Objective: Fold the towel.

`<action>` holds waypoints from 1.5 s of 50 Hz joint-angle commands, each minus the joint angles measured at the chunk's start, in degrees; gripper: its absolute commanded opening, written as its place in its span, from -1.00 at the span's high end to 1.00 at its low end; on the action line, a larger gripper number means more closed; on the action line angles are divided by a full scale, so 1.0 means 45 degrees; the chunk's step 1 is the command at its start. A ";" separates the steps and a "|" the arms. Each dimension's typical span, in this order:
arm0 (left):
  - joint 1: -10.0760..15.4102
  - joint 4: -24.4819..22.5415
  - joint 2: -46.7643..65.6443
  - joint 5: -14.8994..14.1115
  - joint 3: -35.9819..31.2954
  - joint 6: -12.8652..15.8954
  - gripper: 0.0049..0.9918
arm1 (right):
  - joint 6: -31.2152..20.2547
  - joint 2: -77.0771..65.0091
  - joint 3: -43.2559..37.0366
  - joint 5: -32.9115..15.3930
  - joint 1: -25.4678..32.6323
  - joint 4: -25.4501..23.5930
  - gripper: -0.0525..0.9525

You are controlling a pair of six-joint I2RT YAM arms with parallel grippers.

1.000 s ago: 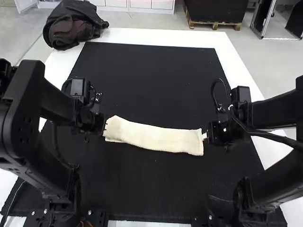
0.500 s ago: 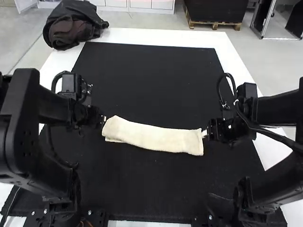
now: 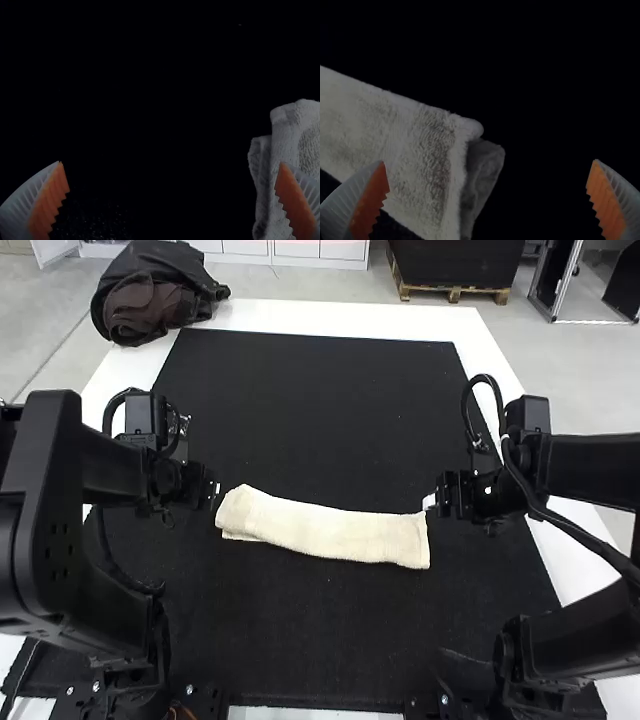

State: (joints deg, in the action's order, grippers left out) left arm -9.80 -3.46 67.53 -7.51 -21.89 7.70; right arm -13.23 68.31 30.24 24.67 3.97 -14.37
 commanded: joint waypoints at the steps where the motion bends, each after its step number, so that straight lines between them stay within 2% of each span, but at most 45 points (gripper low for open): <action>1: -0.0029 0.0047 -0.0221 -0.0109 -0.0194 0.0143 -0.95 | 0.0187 0.0190 0.0038 -0.0110 -0.0413 0.0049 -0.92; 14: -0.0009 0.0203 -0.0221 -0.0109 -0.0526 0.0124 -0.95 | 0.0304 0.1050 0.0018 -0.0227 -0.1038 0.0264 -0.91; 41: -0.0029 0.0340 -0.0221 -0.0109 -0.0975 0.0124 -0.95 | 0.0324 0.2768 -0.0040 -0.0423 -0.1507 0.0947 -0.91; 61: -0.0029 0.0282 -0.0221 -0.0148 -0.0995 0.0143 -0.95 | 0.1418 0.3764 -0.0040 -0.0637 -0.2913 0.2256 -0.91; 75: -0.0068 0.0262 -0.0221 -0.0207 -0.1015 0.0202 -0.95 | 0.1437 0.4253 -0.0060 -0.0891 -0.3050 0.2432 -0.91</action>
State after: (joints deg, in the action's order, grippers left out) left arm -9.80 -1.93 67.53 -7.53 -24.53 7.75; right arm -7.53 86.52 30.20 21.96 -9.30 -3.44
